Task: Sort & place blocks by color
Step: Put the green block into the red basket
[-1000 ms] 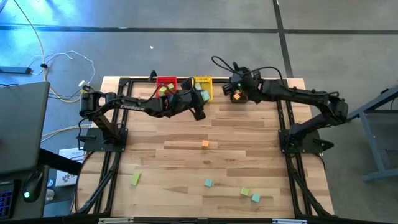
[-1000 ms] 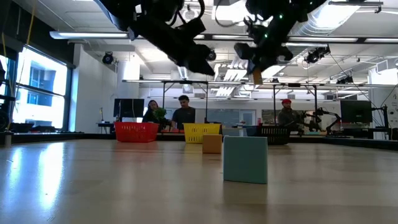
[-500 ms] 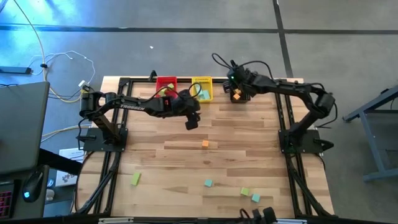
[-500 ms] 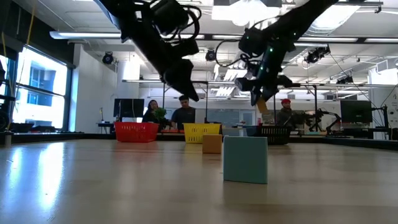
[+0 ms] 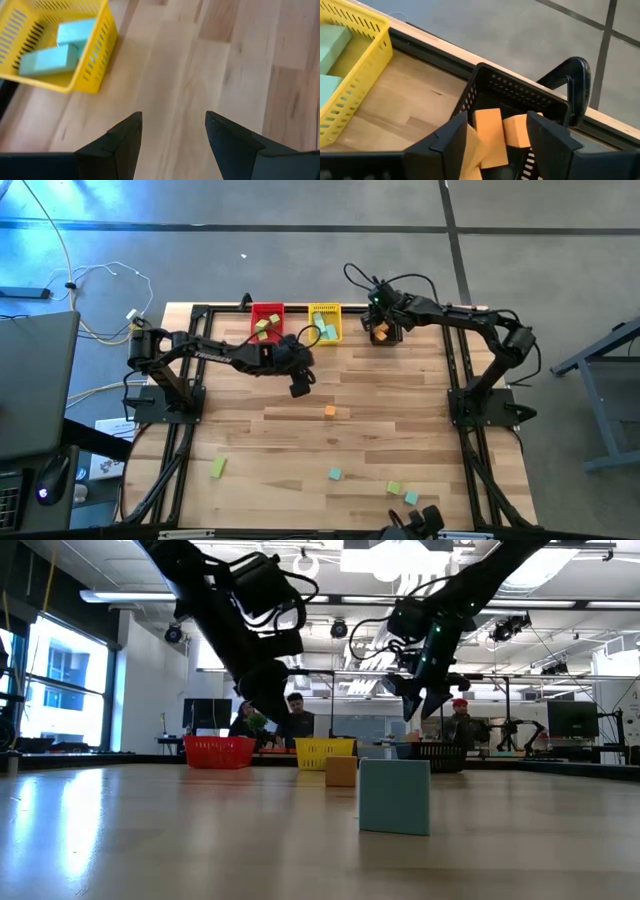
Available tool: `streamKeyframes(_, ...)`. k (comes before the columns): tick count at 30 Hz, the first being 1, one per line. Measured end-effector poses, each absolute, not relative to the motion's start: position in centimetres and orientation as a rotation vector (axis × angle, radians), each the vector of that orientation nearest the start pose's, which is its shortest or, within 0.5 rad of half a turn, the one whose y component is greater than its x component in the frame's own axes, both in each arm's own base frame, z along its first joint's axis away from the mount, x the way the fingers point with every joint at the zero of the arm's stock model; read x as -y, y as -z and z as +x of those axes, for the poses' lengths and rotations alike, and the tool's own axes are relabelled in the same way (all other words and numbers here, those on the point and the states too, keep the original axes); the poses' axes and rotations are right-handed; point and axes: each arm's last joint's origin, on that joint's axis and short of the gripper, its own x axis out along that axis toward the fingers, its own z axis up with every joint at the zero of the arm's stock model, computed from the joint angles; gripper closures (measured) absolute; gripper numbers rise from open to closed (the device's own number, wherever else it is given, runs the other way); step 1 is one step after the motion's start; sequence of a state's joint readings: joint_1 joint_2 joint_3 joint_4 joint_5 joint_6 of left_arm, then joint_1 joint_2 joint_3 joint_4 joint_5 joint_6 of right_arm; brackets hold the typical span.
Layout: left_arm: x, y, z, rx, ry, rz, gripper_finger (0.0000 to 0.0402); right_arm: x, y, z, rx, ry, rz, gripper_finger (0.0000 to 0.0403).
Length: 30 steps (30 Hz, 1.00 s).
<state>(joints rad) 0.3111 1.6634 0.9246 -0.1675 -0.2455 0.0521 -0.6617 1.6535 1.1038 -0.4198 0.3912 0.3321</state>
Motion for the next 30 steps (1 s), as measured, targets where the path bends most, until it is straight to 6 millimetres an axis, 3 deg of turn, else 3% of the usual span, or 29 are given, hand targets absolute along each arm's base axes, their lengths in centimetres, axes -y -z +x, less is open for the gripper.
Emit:
streamKeyframes(6, -10.0, -16.5, 30.3, -0.984, -0.49, 0.004, 0.02, 20.8, -22.6, 25.5, -0.796, 1.047, 0.473, 0.0194)
streamKeyframes(10, -9.6, -16.4, 30.4, -0.993, -0.497, 0.022, 0.02, 19.0, -24.5, 25.5, -0.756, 0.949, 0.506, 0.0195)
streamKeyframes(17, -9.2, -16.4, 30.5, -0.996, -0.487, 0.037, 0.02, 13.8, -26.2, 24.9, -0.874, 0.779, 0.578, 0.0199)
streamKeyframes(30, -9.2, -16.4, 30.5, -0.988, -0.506, 0.009, 0.02, 3.7, -26.6, 25.5, -1.073, 0.561, 0.582, 0.0199)
